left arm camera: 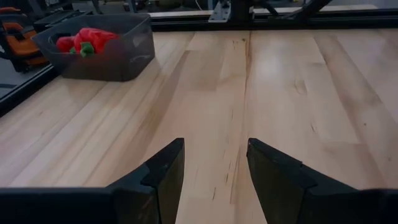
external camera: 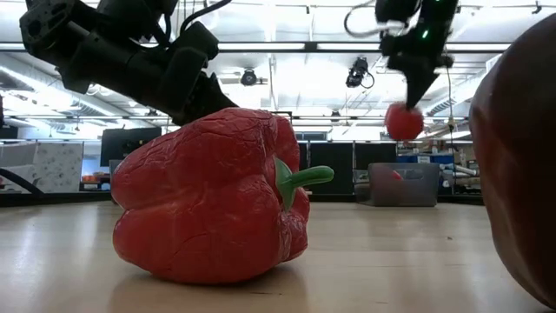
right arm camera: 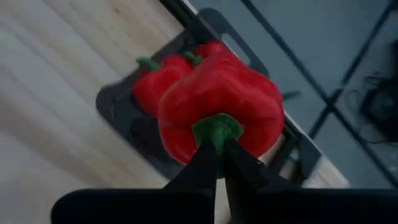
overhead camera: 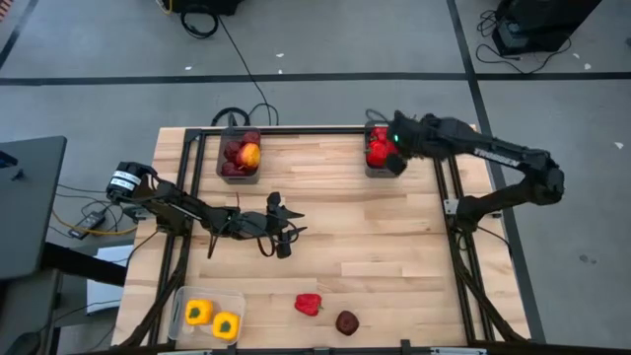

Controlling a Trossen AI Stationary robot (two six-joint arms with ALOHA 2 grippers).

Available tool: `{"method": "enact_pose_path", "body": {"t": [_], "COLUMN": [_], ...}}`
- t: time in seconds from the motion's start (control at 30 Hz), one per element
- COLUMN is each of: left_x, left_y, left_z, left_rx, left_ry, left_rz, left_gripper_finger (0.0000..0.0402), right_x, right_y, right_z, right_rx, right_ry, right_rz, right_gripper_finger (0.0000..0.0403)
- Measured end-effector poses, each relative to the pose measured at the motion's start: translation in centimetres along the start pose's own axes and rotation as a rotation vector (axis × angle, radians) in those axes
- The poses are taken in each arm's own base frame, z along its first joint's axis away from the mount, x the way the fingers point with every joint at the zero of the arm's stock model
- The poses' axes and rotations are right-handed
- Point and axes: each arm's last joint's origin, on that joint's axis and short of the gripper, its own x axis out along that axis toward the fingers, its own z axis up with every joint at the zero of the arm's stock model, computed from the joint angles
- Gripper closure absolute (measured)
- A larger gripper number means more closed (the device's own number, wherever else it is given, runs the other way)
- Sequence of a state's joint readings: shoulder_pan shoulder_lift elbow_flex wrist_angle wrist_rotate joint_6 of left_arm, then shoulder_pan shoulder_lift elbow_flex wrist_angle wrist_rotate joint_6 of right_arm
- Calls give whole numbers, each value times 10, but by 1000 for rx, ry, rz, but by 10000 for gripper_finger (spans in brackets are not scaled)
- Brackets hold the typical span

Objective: Sort produce into baskets
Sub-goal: Put the red bell pepper into the right black bin

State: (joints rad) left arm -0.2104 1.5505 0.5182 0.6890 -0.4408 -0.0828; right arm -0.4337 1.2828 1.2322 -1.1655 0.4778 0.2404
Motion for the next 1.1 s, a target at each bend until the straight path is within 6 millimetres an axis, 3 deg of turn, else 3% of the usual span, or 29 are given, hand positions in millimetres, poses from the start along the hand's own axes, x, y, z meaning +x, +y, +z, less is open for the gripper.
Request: {"method": "enact_pose_path", "body": {"t": [0.23, 0.47, 0.67, 0.9, 1.1], "left_x": [0, 0, 0, 0, 0], "left_y": [0, 0, 0, 0, 0], "left_z": [0, -1, -1, -3, -3], "left_rx": [-1, -4, -26, -40, -39], "left_ry": [0, 7, 14, 27, 27], "left_rz": [0, 1, 1, 2, 2], "left_gripper_finger": [219, 219, 219, 220, 220], "right_x": [60, 107, 138, 142, 100], "right_y": [-20, -22, -16, -15, -24], "right_z": [24, 23, 26, 27, 28], "right_rx": [59, 35, 22, -4, 57], "right_ry": [-1, 206, 276, 276, 133], "right_rz": [44, 6, 21, 20, -32], "right_gripper_finger": [382, 381, 366, 279, 218]}}
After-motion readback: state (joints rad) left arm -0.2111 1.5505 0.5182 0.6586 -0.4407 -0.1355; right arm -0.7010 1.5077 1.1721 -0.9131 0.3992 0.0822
